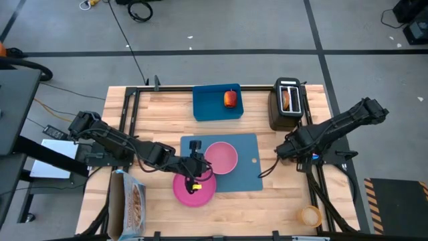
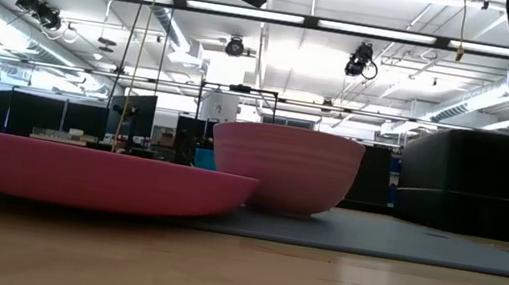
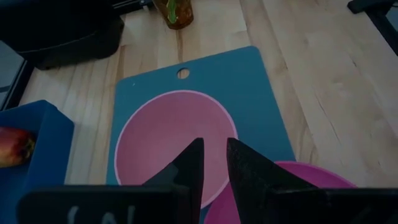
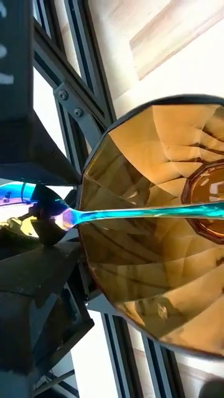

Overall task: Arrange a breakfast setting
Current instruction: Put the spoon to the right of the pink bowl on the blue table mat

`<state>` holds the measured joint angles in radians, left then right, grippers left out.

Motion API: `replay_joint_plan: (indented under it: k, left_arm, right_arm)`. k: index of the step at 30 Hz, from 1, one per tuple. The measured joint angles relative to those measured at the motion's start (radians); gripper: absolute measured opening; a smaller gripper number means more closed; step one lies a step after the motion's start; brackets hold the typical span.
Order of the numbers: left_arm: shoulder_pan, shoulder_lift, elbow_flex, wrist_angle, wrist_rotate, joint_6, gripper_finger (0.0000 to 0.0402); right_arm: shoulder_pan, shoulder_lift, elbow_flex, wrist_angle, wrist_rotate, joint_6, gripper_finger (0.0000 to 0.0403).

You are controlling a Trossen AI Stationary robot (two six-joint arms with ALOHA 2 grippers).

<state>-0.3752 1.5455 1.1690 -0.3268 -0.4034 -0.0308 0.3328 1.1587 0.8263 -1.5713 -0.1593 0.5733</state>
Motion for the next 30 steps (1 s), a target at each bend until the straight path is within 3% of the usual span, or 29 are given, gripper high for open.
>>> replay_joint_plan:
  k: [11, 18, 23, 28, 30]
  left_arm:
    - [0.002, 0.000, 0.000, 0.000, 0.000, 0.001, 0.0078]
    - [0.001, 0.000, 0.000, -0.002, 0.000, -0.007, 0.0078]
    - [0.001, 0.000, 0.000, -0.002, 0.000, -0.008, 0.0078]
    - [0.001, 0.000, 0.000, -0.011, 0.000, -0.010, 0.0078]
    - [0.001, 0.000, 0.000, -0.015, 0.000, -0.013, 0.0078]
  right_arm:
    - [-0.014, 0.000, 0.138, 0.000, 0.001, 0.002, 0.0153]
    - [-0.012, 0.000, 0.156, 0.000, 0.010, -0.011, 0.0148]
    - [0.004, 0.000, 0.156, 0.000, 0.113, -0.091, 0.0159]
    - [0.015, 0.000, 0.156, 0.000, 0.289, -0.180, 0.0185]
    - [0.007, 0.000, 0.156, 0.000, 0.312, -0.153, 0.0193]
